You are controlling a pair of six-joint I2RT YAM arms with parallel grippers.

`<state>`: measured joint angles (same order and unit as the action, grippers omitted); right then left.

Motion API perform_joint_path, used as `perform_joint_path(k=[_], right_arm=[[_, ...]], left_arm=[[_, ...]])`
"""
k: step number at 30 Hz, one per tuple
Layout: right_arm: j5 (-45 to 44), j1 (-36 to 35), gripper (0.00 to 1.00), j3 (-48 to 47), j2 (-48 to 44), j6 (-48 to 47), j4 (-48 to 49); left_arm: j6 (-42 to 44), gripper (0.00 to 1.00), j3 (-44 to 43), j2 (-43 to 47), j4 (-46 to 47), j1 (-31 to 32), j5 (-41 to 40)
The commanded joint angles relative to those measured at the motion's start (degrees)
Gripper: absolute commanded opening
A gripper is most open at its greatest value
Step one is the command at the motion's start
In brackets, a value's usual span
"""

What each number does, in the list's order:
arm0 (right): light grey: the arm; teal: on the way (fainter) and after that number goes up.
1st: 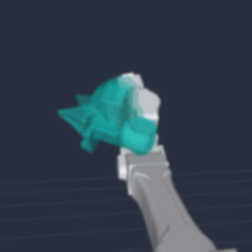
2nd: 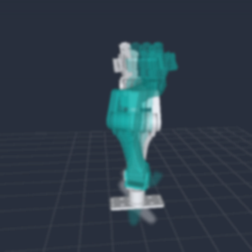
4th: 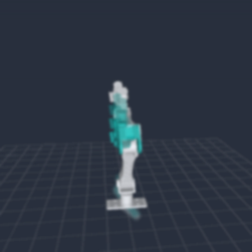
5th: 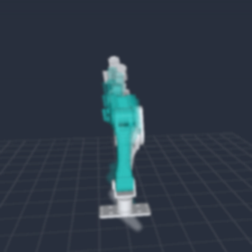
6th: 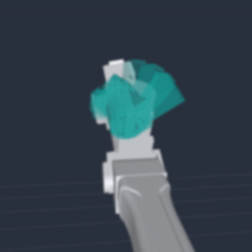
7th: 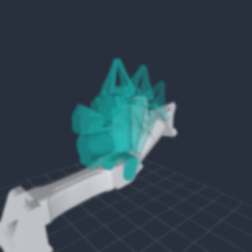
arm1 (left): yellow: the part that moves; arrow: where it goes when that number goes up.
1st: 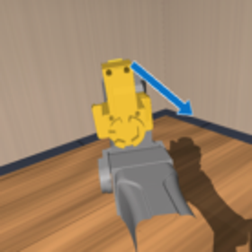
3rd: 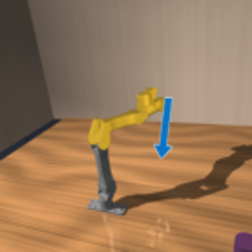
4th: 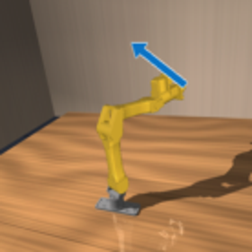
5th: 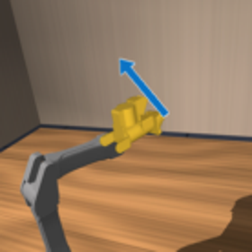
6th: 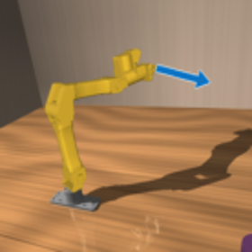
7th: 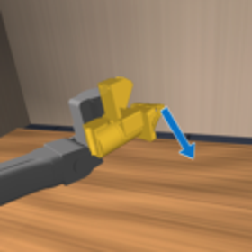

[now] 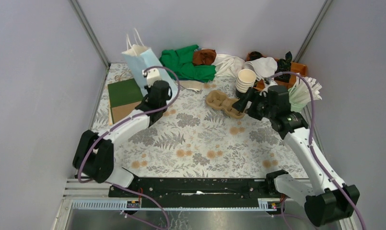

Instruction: Pack the takeout coffee

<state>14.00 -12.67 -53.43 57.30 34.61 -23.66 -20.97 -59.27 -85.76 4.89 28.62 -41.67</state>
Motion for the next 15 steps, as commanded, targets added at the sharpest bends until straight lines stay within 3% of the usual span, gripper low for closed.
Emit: perform_joint_path(k=[1, 8, 15], right_arm=[[-0.8, -5.8, 0.78, -6.7, 4.8, 0.9, 2.2], [-5.3, -15.5, 0.76, -19.0, 15.1, -2.4, 1.8], [-7.1, -19.6, 0.74, -32.4, 25.0, -6.7, -0.9]], left_arm=[[-7.9, 0.0, 9.7, 6.1, 2.9, 2.4, 8.6], [-8.1, 0.0, 21.9, 12.8, 5.0, 8.3, 9.8], [-9.7, 0.0, 29.1, 20.5, 4.9, 12.5, 9.1]])
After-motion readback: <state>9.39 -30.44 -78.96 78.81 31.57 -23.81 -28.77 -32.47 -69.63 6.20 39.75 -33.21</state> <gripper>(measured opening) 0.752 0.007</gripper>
